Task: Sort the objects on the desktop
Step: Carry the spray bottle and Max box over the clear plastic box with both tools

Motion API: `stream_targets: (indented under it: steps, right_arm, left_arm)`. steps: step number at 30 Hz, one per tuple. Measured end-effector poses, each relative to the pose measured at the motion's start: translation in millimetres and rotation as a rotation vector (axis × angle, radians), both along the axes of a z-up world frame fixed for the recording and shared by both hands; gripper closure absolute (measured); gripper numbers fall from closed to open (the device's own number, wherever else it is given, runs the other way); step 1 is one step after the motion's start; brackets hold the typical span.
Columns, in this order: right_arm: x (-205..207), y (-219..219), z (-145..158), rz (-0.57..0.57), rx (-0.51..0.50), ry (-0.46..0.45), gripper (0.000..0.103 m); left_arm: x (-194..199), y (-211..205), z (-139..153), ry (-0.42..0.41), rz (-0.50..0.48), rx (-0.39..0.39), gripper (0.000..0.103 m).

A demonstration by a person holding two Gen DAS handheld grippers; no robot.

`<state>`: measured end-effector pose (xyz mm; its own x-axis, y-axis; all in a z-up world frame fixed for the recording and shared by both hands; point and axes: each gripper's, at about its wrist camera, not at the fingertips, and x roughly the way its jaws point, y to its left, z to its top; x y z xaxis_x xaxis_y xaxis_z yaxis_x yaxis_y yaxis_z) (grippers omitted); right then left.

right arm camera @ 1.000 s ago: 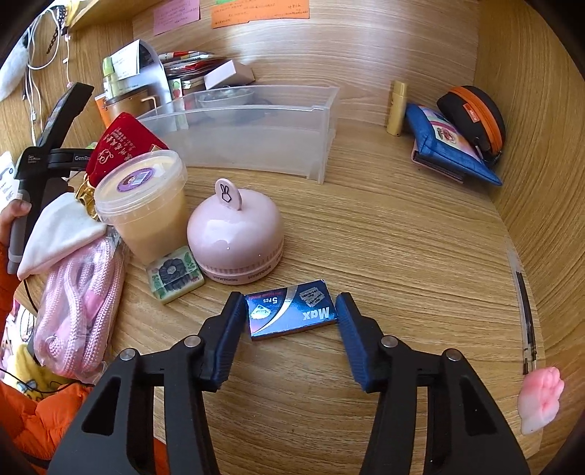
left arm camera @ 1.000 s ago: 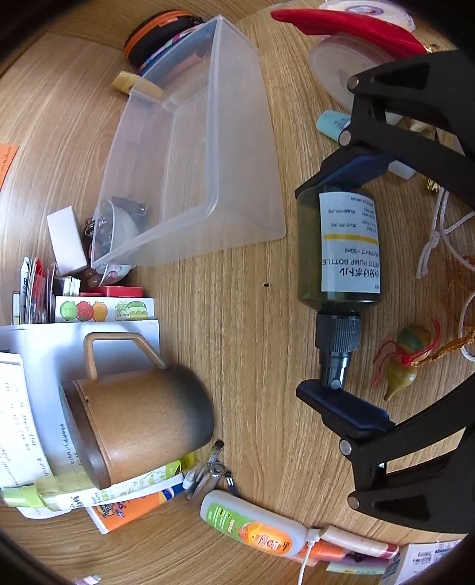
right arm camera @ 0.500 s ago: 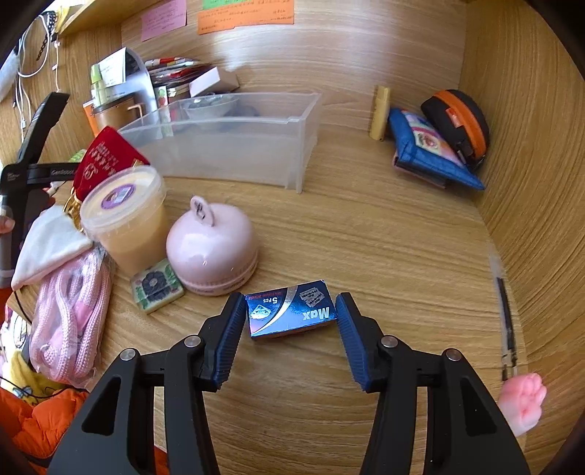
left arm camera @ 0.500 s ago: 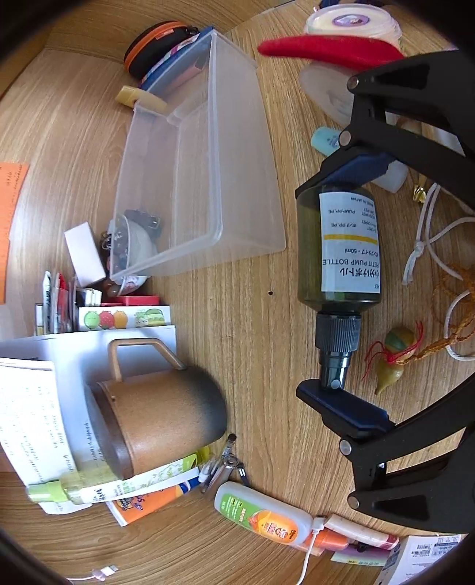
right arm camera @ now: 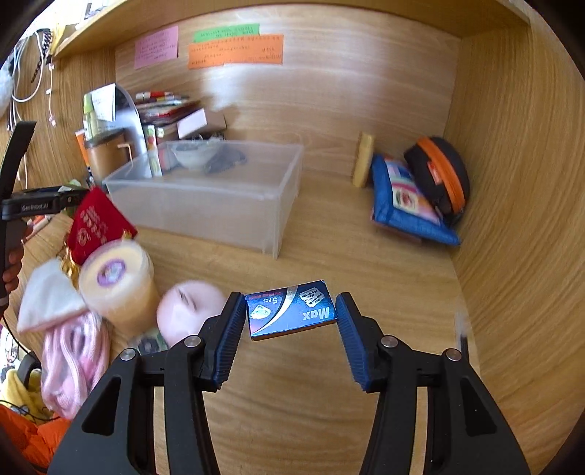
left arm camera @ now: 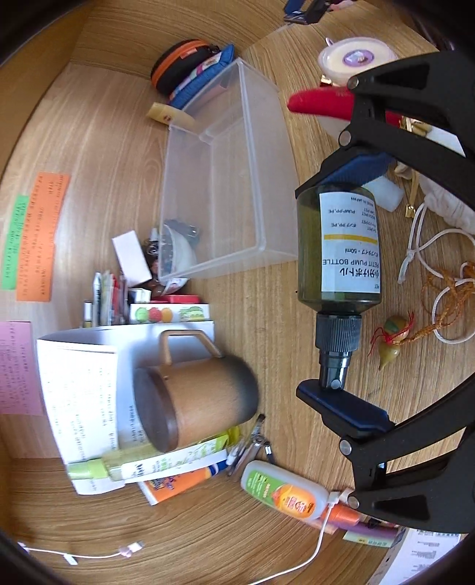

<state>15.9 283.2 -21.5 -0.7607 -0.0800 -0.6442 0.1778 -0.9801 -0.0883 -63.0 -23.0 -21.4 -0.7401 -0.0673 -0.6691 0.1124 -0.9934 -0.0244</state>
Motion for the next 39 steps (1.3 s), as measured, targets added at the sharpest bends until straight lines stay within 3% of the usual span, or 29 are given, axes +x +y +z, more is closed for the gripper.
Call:
stream_targets:
  steps: [11,20,32,39]
  right_arm:
    - [-32.7,-15.6,33.5,0.067,-0.026,0.056,0.056]
    - [-66.7,-37.6,55.6,0.145,-0.021,0.090,0.056]
    - [-116.1,-60.8,61.4,0.223,-0.069,0.047,0.056]
    - [-143.1,-68.2,52.1,0.235,-0.068,0.003,0.056]
  left_arm:
    - [15.2,4.8,26.6,0.064,-0.048,-0.009,0.007]
    - [4.9,12.8,50.4,0.090,-0.094,-0.029,0.007]
    - [-32.9,24.0,61.4,0.067,-0.178,-0.015,0.007]
    - [-69.8,25.4,54.2,0.005,-0.207,0.012,0.007]
